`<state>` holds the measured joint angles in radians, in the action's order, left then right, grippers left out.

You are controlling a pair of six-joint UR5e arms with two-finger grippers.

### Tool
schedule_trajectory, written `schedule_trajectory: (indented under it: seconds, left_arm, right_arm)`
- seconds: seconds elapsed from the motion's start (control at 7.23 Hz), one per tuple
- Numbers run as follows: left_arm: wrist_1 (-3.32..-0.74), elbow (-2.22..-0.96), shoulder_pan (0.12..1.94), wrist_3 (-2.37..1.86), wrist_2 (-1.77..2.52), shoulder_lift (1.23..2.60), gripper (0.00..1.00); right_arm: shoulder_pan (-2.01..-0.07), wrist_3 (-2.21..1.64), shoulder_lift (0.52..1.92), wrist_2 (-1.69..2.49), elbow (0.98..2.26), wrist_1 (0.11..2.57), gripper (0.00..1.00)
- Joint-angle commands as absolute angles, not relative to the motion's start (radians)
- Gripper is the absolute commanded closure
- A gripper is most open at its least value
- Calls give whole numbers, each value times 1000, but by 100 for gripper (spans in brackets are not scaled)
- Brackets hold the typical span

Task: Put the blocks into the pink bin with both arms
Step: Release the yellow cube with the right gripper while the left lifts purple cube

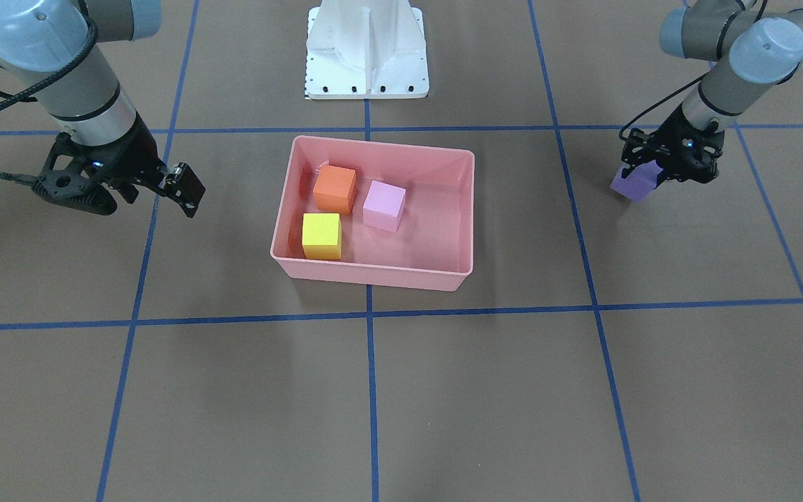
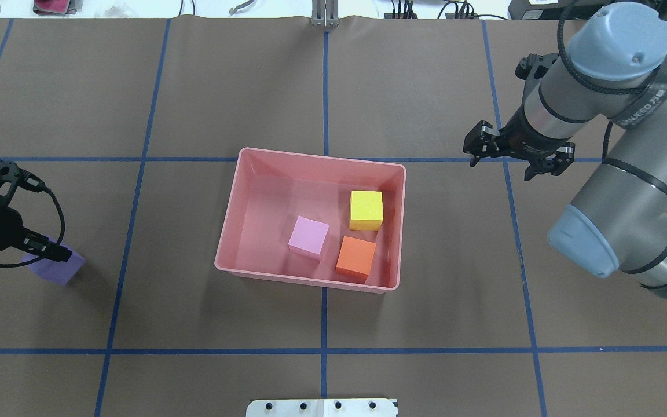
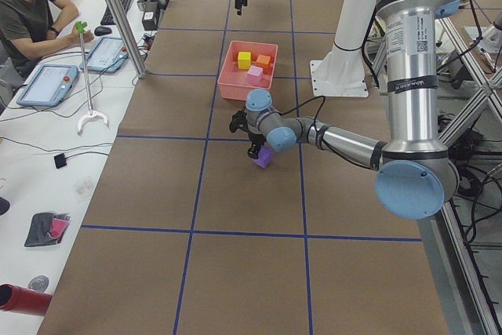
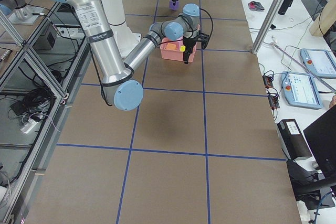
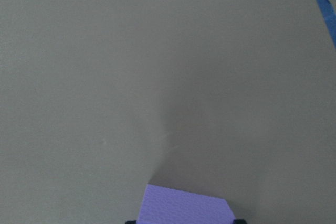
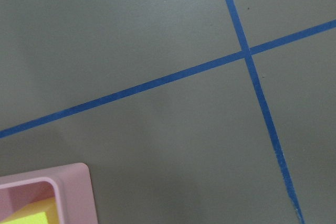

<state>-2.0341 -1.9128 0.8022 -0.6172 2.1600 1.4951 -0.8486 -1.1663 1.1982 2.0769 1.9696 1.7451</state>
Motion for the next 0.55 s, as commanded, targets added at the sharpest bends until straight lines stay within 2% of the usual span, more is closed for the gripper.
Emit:
schedule_trajectory:
  seconds: [0.0, 0.28, 0.41]
  left_arm:
    - [-1732, -2023, 802, -745, 2178, 1741, 100]
    - [-1462, -2013, 795, -875, 2177, 2056, 100]
    - [-1412, -1988, 760, -921, 2171, 2145, 100]
  right_arm:
    - [-914, -993, 1285, 2077, 1971, 1741, 0]
    - [-992, -838, 1351, 2104, 1965, 1741, 0]
    - [-1005, -821, 1367, 2106, 1967, 1740, 0]
